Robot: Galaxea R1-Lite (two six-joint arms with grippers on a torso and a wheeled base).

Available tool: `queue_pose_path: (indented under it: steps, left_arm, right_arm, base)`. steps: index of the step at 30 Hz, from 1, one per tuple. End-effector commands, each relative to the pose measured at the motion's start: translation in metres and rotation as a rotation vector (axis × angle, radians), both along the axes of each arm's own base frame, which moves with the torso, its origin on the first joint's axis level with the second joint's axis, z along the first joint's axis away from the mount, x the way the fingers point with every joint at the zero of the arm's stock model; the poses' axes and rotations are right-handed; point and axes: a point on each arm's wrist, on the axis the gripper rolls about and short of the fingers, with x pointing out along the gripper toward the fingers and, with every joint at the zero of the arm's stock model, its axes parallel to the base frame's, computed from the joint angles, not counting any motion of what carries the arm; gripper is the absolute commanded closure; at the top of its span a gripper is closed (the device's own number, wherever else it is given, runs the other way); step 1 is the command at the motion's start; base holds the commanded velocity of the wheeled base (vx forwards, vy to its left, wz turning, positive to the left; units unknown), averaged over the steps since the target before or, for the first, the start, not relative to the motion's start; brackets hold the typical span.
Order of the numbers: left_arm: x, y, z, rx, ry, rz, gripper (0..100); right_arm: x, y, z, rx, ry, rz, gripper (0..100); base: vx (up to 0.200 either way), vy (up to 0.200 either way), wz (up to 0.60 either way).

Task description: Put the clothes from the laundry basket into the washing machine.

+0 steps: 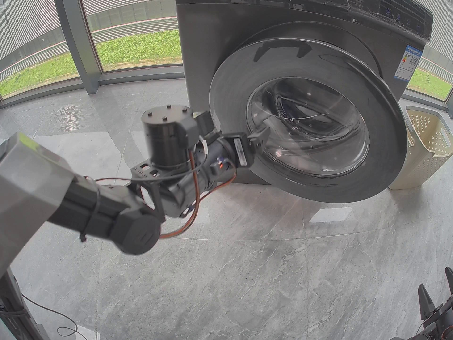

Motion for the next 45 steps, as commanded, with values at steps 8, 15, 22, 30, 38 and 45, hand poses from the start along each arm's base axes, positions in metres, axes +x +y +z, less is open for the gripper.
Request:
queue_pose_path:
  steps: [8,15,22,30,38,45]
  left_arm:
    - [-0.176,0.133,-0.019,0.108,-0.025,-0.076,0]
    - [-0.229,0.197,-0.036,0.093,-0.076,0.045,0]
    - [-0.265,0.229,-0.055,0.086,-0.085,0.13,0]
    - [-0.299,0.248,-0.075,0.118,-0.092,0.222,0]
    - [-0.314,0.251,-0.095,0.158,-0.089,0.342,0]
    - [-0.324,0.252,-0.108,0.173,-0.073,0.411,0]
  right_arm:
    - [0.0,0.0,-0.005,-0.001,0.006,0.0,0]
    - [0.0,0.0,-0.005,-0.001,0.006,0.001,0]
    - [0.0,0.0,-0.005,-0.001,0.006,0.0,0]
    - [0.0,0.0,-0.005,-0.001,0.006,0.0,0]
    - [0.0,0.0,-0.005,-0.001,0.006,0.0,0]
    - [0.0,0.0,-0.005,-0.001,0.006,0.0,0]
  base:
    - [0.0,0.0,0.0]
    - [0.0,0.0,0.0]
    - [0.0,0.0,0.0]
    - [0.0,0.0,0.0]
    - [0.0,0.0,0.0]
    - [0.0,0.0,0.0]
